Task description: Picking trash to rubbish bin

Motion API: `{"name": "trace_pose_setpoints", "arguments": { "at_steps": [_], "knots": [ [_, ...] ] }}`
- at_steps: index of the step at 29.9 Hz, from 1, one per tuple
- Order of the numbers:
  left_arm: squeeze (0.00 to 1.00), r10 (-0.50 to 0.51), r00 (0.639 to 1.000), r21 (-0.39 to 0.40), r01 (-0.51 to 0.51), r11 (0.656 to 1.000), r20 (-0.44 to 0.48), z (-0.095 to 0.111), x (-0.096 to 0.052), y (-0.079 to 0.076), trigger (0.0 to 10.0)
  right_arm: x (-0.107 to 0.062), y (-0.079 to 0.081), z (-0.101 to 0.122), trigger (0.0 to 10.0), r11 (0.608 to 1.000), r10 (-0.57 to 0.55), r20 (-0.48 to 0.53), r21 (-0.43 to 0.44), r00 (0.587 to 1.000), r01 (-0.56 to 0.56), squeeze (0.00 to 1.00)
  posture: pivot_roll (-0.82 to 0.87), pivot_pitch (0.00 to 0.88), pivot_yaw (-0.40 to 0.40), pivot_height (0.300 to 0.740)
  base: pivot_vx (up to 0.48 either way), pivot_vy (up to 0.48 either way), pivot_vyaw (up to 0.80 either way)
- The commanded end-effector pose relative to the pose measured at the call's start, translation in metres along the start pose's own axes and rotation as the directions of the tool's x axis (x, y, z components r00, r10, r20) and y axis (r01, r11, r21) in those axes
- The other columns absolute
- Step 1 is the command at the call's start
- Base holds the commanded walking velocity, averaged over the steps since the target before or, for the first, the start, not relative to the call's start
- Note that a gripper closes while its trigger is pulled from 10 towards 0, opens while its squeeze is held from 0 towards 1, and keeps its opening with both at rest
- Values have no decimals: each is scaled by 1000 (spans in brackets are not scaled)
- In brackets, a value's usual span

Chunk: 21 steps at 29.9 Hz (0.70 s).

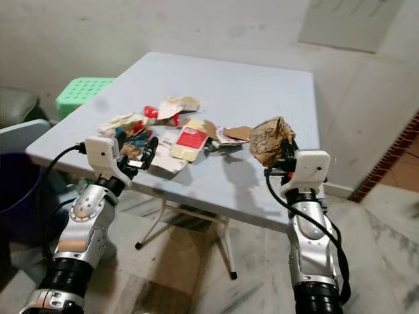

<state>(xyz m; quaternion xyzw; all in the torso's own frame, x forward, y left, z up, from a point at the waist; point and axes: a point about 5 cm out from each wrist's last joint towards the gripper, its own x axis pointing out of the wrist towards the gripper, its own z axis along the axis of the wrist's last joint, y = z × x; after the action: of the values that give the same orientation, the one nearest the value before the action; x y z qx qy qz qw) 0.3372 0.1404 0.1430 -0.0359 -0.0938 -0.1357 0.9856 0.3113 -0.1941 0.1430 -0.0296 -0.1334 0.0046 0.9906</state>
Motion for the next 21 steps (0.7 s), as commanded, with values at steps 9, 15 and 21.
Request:
{"name": "trace_pose_setpoints", "arguments": {
  "at_steps": [9,15,21],
  "knots": [
    [0,6,1000,52,-5,999,-10,3,8,8,10000,9,-8,7,10000,999,-3,5,-32,1000,4,0,13,0,17,715,0,0,800],
    [0,18,1000,57,-17,998,-13,2,9,10,10000,7,-7,5,10000,999,37,-8,-31,999,-37,0,22,0,5,715,0,0,799],
    [0,33,999,80,-32,996,-13,1,8,15,10000,7,-6,3,10000,998,60,-20,-31,998,-60,0,29,0,-4,715,0,0,800]
  ]
}}
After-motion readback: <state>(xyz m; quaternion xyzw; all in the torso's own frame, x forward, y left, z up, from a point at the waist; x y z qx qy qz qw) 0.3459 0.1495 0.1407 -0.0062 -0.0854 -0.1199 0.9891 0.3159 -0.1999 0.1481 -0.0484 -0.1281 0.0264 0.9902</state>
